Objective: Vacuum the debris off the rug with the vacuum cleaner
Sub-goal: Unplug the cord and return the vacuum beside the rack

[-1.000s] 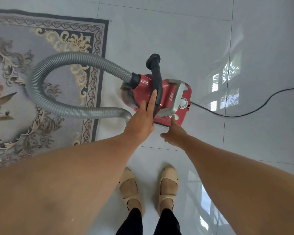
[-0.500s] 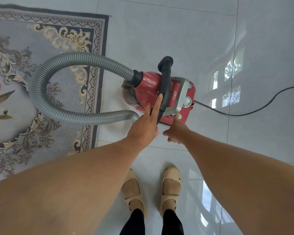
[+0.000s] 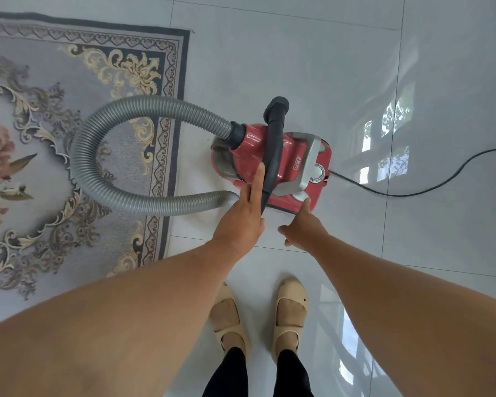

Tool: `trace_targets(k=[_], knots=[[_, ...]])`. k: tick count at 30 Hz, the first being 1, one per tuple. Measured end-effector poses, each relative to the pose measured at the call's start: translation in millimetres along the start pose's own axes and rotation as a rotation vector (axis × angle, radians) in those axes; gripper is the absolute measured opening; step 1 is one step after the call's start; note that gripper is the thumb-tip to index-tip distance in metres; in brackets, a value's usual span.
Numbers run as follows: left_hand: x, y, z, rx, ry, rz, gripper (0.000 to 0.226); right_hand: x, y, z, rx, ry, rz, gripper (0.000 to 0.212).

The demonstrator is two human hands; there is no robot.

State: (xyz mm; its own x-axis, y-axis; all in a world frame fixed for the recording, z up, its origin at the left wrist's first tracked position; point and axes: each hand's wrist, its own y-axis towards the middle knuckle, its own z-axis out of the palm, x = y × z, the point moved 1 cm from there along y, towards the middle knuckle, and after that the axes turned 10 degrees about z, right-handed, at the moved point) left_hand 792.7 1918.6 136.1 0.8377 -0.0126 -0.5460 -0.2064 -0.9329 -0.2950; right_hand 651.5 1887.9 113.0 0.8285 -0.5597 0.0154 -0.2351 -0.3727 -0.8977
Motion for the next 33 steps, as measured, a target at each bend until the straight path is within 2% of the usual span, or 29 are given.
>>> trace_targets(k=[8,15,33], knots=[[-4,-21,-22,-0.034,-0.033,-0.055,0.104,-2,-21,-9,-0.067,-0.085,-0.089,0.092],[0,-38,-40,-0.05,-0.062,-0.072,0.104,9,-40,-13,-0.048,-0.104,-0.162,0.086],[-7,-70,-56,0.137,-0.063,0.003,0.102,-2,-71,-19,-0.054,-0.154,-0.161,0.08]])
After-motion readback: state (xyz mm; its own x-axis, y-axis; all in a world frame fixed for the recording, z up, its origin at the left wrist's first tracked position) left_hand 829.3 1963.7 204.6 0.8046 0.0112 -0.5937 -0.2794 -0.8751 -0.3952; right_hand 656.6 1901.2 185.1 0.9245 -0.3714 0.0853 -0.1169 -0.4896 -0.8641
